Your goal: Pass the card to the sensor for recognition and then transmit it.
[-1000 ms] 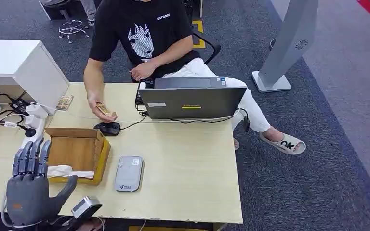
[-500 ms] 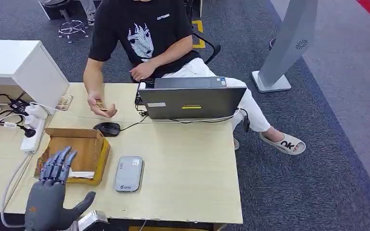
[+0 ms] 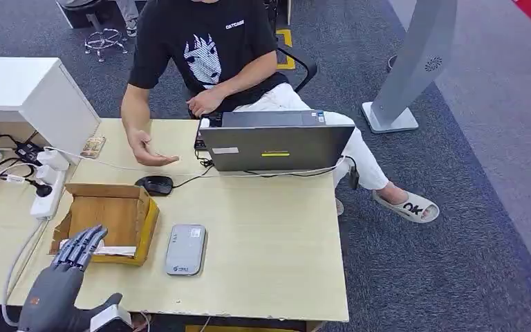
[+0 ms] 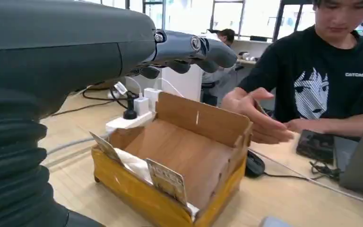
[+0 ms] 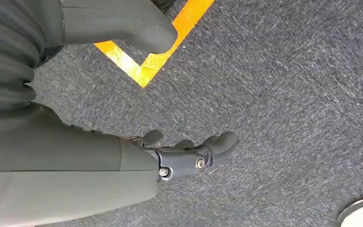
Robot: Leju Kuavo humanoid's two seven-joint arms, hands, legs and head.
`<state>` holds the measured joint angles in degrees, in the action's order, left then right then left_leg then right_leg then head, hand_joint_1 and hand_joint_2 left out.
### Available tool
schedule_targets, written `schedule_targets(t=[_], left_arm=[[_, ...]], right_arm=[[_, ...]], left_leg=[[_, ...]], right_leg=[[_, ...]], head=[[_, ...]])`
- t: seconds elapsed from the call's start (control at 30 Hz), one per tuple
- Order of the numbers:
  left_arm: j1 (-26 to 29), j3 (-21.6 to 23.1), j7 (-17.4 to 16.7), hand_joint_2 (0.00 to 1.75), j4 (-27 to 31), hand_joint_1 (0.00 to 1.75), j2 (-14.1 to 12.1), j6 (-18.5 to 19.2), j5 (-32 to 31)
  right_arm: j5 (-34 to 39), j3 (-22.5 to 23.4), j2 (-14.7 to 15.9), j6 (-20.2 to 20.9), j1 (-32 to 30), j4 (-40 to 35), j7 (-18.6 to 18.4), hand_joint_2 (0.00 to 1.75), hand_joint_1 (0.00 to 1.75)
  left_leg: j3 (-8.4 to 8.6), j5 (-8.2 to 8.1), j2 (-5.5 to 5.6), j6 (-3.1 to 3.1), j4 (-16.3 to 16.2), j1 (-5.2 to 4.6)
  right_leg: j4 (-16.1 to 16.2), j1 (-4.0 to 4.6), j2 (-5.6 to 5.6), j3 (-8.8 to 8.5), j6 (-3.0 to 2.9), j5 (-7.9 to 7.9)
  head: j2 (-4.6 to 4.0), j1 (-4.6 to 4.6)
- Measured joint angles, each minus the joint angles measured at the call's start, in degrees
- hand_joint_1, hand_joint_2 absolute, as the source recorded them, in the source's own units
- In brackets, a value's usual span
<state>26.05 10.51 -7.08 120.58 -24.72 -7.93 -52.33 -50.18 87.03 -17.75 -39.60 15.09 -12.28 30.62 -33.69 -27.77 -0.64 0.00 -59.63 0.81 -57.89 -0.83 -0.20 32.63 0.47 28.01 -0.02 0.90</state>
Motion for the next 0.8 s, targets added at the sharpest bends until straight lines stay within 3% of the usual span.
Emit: schedule_targets(t=[0.2, 0.33, 0.8], left_arm=[[-2.0, -3.7, 0.9, 1.75, -1.7, 0.0, 1.7, 1.3, -2.9], [-4.0, -4.9, -0.2, 1.75, -3.8, 0.0, 3.5, 0.1, -9.5], [-14.0, -6.7, 0.1, 1.75, -17.5, 0.0, 7.3, 3.3, -10.1]], right_arm=[[-0.2, 0.0, 0.0, 0.0, 0.0, 0.2, 0.0, 1.75, 0.0], [-2.3, 0.0, 0.0, 0.0, 0.0, 0.2, -1.2, 1.75, 0.0], [-5.6, 0.0, 0.0, 0.0, 0.0, 0.5, -2.4, 1.75, 0.0]], left_leg=[[0.01, 0.0, 0.0, 0.0, 0.0, 0.0], [0.03, 0.0, 0.01, 0.0, 0.0, 0.0], [0.04, 0.04, 0.06, -0.01, 0.0, 0.0]], right_leg=[[0.0, 0.01, 0.0, -0.01, 0.0, 0.0], [0.0, 0.0, -0.01, -0.01, 0.0, 0.0], [0.0, 0.0, -0.04, -0.05, -0.02, -0.02]], head=[[0.0, -0.02], [0.0, -0.02], [0.0, -0.02]])
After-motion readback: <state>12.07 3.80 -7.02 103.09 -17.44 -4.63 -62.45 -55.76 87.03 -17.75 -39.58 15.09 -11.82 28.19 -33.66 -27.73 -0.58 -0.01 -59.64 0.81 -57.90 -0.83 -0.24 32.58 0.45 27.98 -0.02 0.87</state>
